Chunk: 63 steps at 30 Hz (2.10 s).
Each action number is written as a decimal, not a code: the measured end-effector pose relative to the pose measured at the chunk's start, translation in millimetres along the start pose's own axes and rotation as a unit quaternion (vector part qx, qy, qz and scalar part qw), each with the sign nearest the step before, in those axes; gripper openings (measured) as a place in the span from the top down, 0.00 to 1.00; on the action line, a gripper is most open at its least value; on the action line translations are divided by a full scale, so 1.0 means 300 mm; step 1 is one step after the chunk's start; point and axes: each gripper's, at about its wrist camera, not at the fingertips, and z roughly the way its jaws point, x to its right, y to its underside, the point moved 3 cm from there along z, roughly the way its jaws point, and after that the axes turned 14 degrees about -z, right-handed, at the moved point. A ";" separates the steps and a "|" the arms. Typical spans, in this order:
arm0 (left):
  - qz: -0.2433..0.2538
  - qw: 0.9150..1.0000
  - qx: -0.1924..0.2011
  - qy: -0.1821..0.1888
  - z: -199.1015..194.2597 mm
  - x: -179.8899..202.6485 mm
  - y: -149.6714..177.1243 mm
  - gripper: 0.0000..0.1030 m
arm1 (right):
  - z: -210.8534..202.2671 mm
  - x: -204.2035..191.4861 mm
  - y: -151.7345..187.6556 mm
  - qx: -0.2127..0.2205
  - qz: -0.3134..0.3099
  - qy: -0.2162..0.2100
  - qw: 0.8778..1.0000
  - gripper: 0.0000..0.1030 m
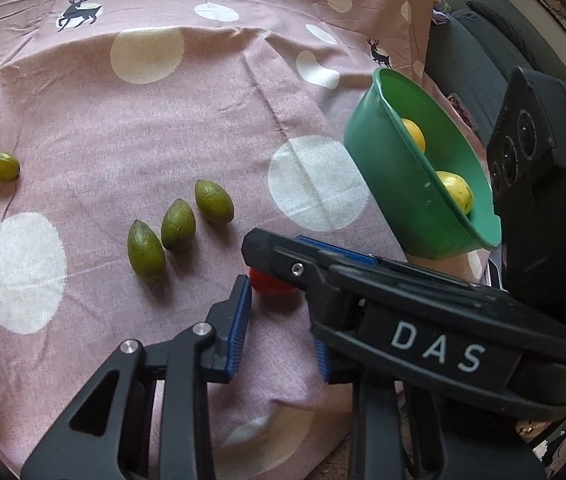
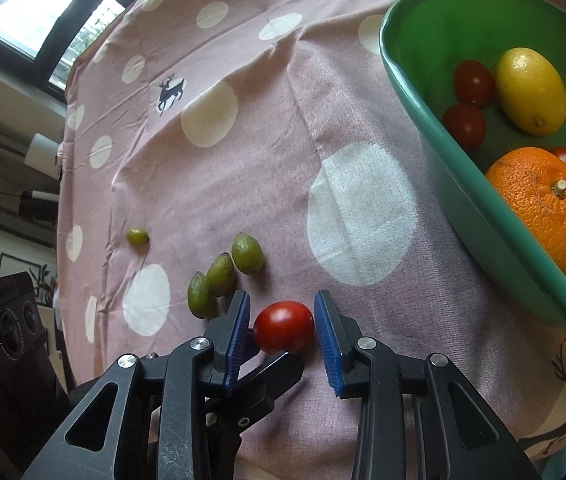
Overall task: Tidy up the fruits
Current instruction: 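Lift the cherry tomato with the right gripper and carry it over the bowl, then lower the cherry tomato into the bowl and open the right gripper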
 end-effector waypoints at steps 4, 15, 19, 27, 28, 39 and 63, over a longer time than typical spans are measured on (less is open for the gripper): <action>-0.002 1.000 0.002 0.005 0.004 -0.008 -0.009 0.77 | 0.002 -0.004 0.003 0.002 -0.009 0.005 1.000 0.64; 0.033 0.997 0.064 0.006 -0.093 0.056 -0.007 0.77 | -0.072 -0.017 -0.009 0.045 -0.010 -0.011 0.999 0.64; 0.059 0.994 0.094 0.006 -0.131 0.118 -0.007 0.77 | -0.141 -0.028 -0.022 0.081 -0.017 -0.015 0.996 0.64; 0.101 0.987 0.127 0.017 -0.171 0.233 -0.022 0.77 | -0.270 -0.008 -0.044 0.144 -0.010 -0.010 0.990 0.64; 0.105 0.986 0.128 0.019 -0.171 0.248 -0.021 0.77 | -0.285 -0.001 -0.047 0.150 -0.008 -0.007 0.989 0.64; 0.167 0.977 0.132 0.021 -0.139 0.403 -0.033 0.76 | -0.405 0.107 -0.053 0.207 0.020 -0.002 0.978 0.64; 0.213 0.972 0.085 0.055 0.054 0.544 -0.019 0.76 | -0.438 0.342 -0.006 0.216 0.121 0.056 0.967 0.64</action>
